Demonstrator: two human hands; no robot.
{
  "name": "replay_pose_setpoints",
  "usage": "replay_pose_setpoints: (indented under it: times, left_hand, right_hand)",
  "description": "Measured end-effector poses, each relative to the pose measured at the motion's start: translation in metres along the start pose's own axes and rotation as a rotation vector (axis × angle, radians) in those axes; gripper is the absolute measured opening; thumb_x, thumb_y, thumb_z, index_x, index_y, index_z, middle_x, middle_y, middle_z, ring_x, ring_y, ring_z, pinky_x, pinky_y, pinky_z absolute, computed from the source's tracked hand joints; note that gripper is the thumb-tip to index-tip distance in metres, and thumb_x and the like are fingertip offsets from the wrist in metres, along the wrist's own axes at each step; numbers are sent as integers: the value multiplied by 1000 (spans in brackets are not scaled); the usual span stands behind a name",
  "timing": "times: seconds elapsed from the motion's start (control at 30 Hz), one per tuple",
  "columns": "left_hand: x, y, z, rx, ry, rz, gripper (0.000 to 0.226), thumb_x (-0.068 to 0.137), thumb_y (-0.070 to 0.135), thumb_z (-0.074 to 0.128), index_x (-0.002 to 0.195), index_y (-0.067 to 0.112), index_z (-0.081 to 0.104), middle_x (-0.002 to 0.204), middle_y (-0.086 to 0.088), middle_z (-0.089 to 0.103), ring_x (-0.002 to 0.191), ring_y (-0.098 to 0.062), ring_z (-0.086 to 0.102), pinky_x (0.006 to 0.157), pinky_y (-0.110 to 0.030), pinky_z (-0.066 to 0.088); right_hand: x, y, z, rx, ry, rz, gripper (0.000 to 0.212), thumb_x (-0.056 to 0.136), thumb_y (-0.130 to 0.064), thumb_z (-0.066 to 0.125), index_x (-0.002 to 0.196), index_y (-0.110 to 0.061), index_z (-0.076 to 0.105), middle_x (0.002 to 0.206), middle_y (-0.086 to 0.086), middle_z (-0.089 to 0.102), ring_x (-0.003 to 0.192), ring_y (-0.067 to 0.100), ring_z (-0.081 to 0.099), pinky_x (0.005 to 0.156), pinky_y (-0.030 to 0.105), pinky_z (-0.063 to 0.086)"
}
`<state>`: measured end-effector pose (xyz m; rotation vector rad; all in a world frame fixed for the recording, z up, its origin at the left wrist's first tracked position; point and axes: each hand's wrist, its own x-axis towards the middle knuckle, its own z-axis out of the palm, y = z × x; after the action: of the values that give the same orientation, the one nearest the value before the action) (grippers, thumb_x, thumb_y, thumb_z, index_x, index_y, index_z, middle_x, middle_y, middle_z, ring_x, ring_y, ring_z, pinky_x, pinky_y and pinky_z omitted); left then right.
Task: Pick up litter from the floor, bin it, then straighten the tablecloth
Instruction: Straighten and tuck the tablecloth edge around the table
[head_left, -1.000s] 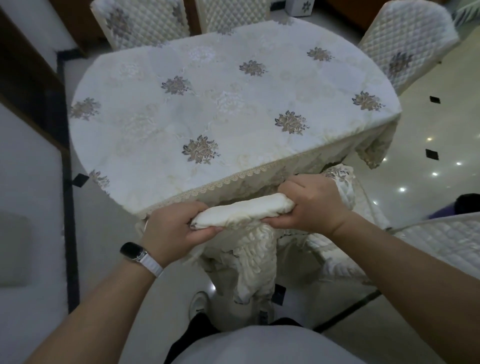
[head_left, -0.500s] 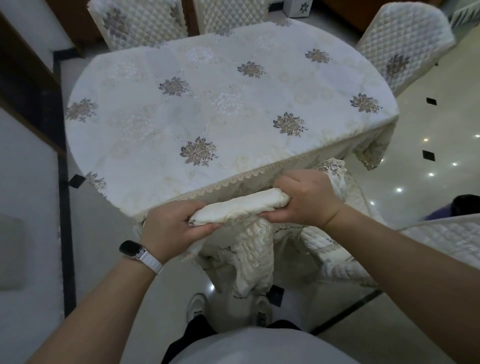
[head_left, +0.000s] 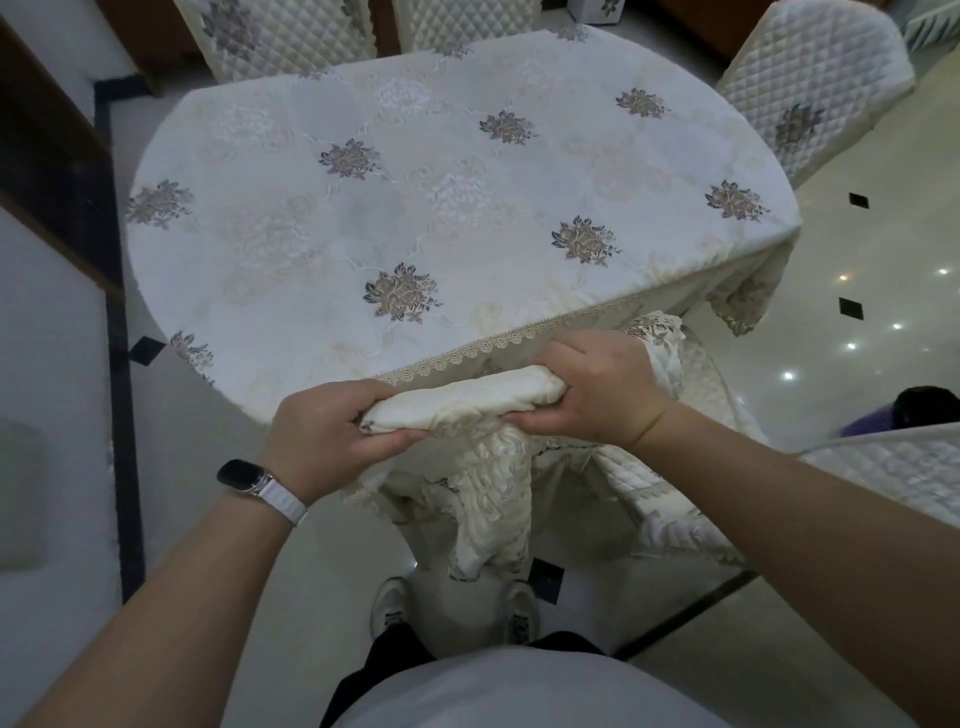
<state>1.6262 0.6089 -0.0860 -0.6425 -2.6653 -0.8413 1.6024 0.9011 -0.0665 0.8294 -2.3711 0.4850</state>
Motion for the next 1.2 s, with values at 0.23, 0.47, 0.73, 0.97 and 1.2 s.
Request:
replay_pose_setpoints:
  times: [0.23,0.47,0.73,0.97,1.2]
  left_hand:
    - [-9,-12,-6,-32,3,-21,51,75,68,58,88,20,72,74,8,68,67,-11,62,54,-34,52]
    - [-13,-17,-9,-46,-27,-64,56,73,72,56,89,20,71,74,9,67,67,-11,60,55,-33,51]
    - [-22,-22,-7,-37,-15,-90,50,73,64,60,92,20,72,76,9,68,67,-11,60,54,-34,52]
    - [-22,-22,0,-14,-22,-103,52,74,64,58,95,18,73,78,6,69,73,-16,64,59,-29,49]
    - [-19,-19,8,6,16,-75,47,75,63,60,93,21,73,77,7,69,71,-14,64,56,-32,51]
  right_hand:
    - [0,-10,7,2,-76,27,50,69,-70,67,73,-20,67,60,-4,57,52,15,53,48,20,31]
    - [6,-13,11,49,-155,29,46,69,-67,69,84,-24,70,67,-7,60,59,14,57,54,19,29]
    - [6,-19,21,42,-150,21,47,69,-65,63,80,-20,71,64,-3,59,56,17,57,46,23,40]
    - [8,-12,26,43,-128,-9,42,62,-57,77,83,-20,74,63,-2,60,54,19,59,45,25,43]
    - [6,0,27,49,-125,-7,44,68,-62,66,84,-22,76,65,-2,63,57,20,61,46,27,45]
